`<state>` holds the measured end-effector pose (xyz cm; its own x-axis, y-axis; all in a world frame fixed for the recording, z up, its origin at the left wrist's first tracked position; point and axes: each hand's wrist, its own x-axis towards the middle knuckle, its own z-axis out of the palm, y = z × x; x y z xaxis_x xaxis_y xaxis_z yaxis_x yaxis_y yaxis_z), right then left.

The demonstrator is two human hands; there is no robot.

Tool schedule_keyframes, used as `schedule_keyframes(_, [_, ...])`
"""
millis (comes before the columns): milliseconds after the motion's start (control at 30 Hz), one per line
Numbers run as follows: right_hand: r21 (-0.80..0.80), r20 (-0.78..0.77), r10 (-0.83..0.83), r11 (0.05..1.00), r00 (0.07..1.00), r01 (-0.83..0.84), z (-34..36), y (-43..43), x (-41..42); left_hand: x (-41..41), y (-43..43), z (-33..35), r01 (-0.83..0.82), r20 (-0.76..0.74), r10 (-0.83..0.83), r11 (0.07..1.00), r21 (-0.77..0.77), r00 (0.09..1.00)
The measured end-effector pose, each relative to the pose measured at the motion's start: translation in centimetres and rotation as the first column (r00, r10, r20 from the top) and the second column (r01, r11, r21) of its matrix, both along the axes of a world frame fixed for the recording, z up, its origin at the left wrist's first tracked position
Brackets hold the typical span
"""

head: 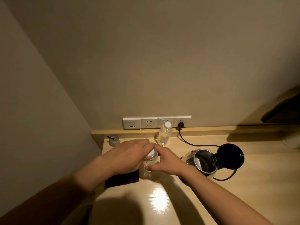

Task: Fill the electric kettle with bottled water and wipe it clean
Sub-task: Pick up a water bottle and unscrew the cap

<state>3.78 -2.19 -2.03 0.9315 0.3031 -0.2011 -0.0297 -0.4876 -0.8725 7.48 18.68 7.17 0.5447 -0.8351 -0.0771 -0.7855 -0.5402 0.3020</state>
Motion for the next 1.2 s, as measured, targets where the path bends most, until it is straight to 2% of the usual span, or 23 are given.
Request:
schedule_keyframes(133, [0.019,0.006,-0.048,0.999,0.999,0.048,-1.0,0.9,-1.8,-0.9,0.1,-0.8,0.005,-0.004,-0.005,1.000,-0.016,1.000])
schedule_keyframes(267, [-0.010,0.006,-0.160,0.987,0.987,0.160,-1.9,2.1,-3.0,-2.5,-0.4,-1.6,-0.185,-0.049,0.181,0.979,-0.083,0.982])
schedule_keyframes(333, [-0.040,0.026,-0.199,0.979,0.980,0.200,-2.1,2.6,-3.6,-3.2,-0.8,-1.9,-0.247,-0.032,0.245,0.967,-0.061,0.969])
schedule_keyframes(400, [-0.059,0.033,-0.218,0.974,0.975,0.219,-2.2,2.7,-3.8,-2.9,-0.8,-1.6,-0.172,-0.014,0.171,0.985,-0.023,0.985])
schedule_keyframes(467, [-0.071,0.042,-0.220,0.972,0.975,0.222,-2.1,2.5,-3.8,-1.6,-0.5,-0.7,0.038,-0.025,-0.037,0.999,0.018,0.999])
schedule_keyframes(533, [-0.093,0.048,-0.212,0.972,0.976,0.215,-1.6,2.4,-3.7,-0.2,-0.3,0.3,0.217,-0.021,-0.216,0.974,0.072,0.976])
schedule_keyframes(600, [-0.103,0.054,-0.211,0.971,0.976,0.216,-1.3,2.4,-3.6,0.5,-0.5,0.8,0.284,0.003,-0.286,0.952,0.113,0.958])
schedule_keyframes(700, [-0.098,0.055,-0.233,0.966,0.971,0.237,-1.1,2.4,-3.6,0.3,-0.8,0.5,0.267,0.054,-0.274,0.957,0.114,0.960])
schedule_keyframes(800, [-0.093,0.051,-0.243,0.964,0.969,0.247,-1.2,2.4,-3.8,-0.6,-0.8,-0.7,0.136,0.080,-0.141,0.988,0.072,0.987])
schedule_keyframes(967, [-0.093,0.042,-0.312,0.945,0.949,0.314,-1.8,3.1,-4.4,-2.8,-1.0,-2.5,-0.210,-0.054,0.206,0.973,-0.094,0.977])
schedule_keyframes(1100, [-0.074,0.031,-0.354,0.932,0.935,0.356,-2.1,3.9,-4.6,-4.8,-0.9,-3.9,-0.451,-0.304,0.367,0.847,-0.281,0.879])
schedule_keyframes(1200, [-0.078,0.038,-0.372,0.924,0.928,0.374,-2.2,4.4,-4.5,-5.8,-0.8,-4.7,-0.601,-0.412,0.457,0.718,-0.353,0.788])
